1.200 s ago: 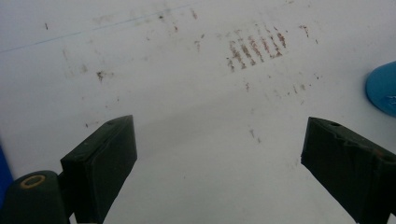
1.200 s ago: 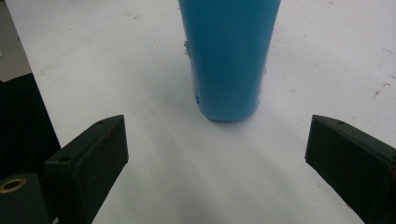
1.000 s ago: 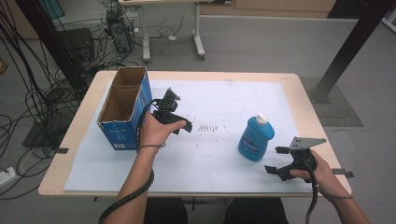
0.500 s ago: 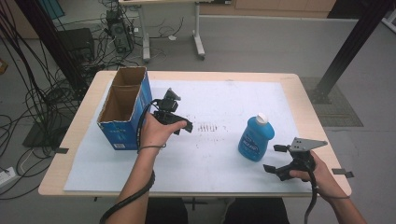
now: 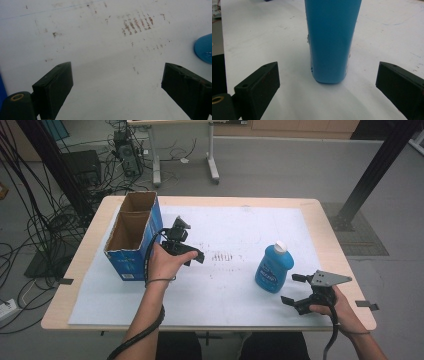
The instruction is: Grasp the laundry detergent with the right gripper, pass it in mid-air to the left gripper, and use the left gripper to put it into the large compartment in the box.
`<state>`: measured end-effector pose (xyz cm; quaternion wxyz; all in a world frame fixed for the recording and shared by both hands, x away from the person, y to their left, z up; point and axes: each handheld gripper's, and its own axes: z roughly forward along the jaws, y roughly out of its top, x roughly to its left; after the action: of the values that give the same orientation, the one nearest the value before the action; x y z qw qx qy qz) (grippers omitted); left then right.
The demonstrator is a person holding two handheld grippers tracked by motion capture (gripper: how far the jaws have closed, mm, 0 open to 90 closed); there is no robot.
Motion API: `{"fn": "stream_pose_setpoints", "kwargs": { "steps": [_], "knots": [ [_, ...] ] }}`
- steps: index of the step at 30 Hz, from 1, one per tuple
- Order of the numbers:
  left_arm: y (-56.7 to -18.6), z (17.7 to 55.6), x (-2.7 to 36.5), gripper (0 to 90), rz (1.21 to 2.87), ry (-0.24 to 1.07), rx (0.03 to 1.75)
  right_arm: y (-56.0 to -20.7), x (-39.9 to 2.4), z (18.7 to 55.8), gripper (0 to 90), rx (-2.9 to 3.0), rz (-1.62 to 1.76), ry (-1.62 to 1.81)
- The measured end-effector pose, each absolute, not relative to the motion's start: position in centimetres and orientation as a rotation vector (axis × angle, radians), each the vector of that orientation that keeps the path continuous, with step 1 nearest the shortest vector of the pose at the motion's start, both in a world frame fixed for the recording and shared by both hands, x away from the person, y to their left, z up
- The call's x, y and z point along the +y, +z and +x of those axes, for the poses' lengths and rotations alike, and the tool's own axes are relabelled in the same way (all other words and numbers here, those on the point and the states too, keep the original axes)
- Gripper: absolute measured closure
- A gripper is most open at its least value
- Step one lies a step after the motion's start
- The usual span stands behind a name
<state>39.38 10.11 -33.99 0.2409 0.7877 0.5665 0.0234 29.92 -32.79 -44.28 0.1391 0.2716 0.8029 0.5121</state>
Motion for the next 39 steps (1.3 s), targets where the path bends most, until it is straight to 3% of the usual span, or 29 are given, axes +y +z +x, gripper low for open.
{"fn": "stream_pose_setpoints", "kwargs": {
  "steps": [39],
  "knots": [
    [-34.1, 39.2, 9.6, 10.6, 2.171, 0.061, 1.542, -46.4, -32.8, 30.4, 4.5, 2.217, 0.787, 1.621]
  ]
}}
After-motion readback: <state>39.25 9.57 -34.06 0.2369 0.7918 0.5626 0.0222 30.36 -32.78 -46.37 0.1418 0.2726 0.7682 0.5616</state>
